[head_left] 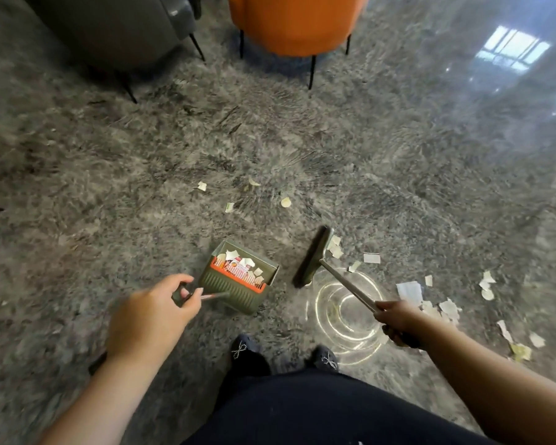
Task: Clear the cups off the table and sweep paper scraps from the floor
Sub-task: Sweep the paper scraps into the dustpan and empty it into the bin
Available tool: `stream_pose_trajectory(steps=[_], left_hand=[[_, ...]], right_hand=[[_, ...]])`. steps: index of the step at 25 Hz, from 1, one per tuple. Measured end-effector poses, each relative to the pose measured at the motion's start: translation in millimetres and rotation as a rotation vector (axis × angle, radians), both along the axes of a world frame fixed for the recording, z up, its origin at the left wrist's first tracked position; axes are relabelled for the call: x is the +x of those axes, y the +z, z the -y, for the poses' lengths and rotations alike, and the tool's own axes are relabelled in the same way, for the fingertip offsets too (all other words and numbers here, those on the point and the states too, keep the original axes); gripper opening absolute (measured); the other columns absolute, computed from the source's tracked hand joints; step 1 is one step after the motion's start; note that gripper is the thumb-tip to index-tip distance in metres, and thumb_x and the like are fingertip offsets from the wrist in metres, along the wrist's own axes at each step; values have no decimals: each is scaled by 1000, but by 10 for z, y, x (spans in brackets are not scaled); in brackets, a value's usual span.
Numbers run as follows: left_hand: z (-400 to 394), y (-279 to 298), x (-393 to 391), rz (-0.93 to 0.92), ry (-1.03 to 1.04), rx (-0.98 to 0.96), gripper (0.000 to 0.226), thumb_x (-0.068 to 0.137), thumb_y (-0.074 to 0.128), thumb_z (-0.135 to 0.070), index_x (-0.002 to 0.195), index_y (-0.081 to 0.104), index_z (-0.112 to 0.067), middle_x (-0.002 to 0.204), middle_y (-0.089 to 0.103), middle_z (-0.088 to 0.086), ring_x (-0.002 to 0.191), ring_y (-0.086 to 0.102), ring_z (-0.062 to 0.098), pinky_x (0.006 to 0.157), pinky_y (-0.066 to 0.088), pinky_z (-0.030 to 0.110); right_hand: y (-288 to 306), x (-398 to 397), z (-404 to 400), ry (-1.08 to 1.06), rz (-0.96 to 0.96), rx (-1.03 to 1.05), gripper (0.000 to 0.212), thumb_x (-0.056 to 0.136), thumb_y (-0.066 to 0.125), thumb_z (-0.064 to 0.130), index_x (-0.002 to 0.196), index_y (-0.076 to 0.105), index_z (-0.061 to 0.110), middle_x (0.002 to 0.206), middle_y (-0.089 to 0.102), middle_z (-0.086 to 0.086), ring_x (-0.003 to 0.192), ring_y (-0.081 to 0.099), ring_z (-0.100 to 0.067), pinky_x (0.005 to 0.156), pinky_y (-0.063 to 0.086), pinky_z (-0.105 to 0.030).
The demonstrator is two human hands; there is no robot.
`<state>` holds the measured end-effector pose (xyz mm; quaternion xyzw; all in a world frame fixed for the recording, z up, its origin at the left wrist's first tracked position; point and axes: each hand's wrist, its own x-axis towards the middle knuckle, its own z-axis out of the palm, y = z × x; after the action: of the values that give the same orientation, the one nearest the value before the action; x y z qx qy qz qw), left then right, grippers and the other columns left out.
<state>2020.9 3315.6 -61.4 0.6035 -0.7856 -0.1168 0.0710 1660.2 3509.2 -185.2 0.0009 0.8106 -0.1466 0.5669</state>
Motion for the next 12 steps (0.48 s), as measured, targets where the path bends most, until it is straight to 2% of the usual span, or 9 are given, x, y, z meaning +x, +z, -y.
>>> stream_pose_trajectory(steps=[5,10,12], left_hand=[[-343,-77,-604,-10,-89,22,21,71,79,-41,90,72,-35,58,64,-6,53,59,24,47,33,21],[-635,-127,-1058,-20,-123,51,22,72,78,-43,92,73,-35,63,68,-1,59,64,30,50,41,25],[-708,-137,-1166,-20,-136,62,22,73,76,-44,92,72,-35,62,67,0,59,62,29,50,39,25]], right_hand=[[8,-484,-568,-67,-21,15,35,94,56,12,127,58,25,57,48,-6,36,40,-11,37,34,-16],[70,-720,-804,-102,11,-67,25,95,51,8,113,59,23,58,44,-4,33,38,-10,35,31,-16],[107,-754,-834,-110,7,-89,29,95,52,8,117,58,25,55,43,-4,33,37,-11,36,30,-16]])
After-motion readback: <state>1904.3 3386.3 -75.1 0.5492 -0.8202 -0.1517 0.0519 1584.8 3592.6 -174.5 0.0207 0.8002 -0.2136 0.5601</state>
